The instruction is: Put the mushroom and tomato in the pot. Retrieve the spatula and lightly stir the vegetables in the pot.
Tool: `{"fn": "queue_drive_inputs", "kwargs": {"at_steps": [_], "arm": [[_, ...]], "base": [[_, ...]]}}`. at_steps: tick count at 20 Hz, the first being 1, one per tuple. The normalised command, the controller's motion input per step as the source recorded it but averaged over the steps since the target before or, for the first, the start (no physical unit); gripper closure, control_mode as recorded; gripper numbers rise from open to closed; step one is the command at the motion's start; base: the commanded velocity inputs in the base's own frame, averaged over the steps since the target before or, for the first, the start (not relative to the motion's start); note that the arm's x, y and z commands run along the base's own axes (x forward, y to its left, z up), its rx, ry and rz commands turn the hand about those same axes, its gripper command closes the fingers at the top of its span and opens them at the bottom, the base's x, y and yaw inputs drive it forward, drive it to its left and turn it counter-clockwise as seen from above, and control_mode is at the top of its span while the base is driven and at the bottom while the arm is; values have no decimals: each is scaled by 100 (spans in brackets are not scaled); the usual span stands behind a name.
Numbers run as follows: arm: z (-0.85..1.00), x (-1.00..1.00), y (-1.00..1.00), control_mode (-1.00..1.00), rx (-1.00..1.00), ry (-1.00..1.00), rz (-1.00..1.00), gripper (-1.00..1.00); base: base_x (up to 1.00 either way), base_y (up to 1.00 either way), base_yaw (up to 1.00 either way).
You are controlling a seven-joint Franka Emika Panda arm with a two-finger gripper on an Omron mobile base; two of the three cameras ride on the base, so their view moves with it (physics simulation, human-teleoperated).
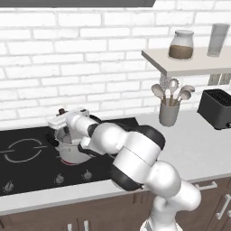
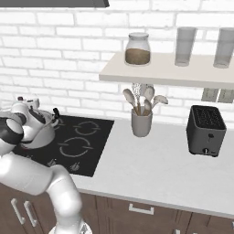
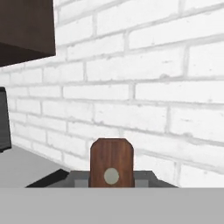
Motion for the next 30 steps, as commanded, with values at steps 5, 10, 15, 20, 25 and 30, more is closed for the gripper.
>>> {"fn": "queue_drive_inputs", "kwargs": {"at_steps": [5,10,15,20,25,30], "arm": [[1,-23,-26,-100,-3,-6,0,100],[-13,28,-37,-100,0,-2,0,100],[-40,-20,-63,-100,0,0,18,100],[-47,20,-31,-100,5,-2,32,100],[-28,50,0,-100,10,-15,31,100],[-31,16,0,-100,10,-22,31,100]], "base": [[0,0,0],[0,0,0],[0,0,0],[0,0,0],[0,0,0],[0,0,0]]}}
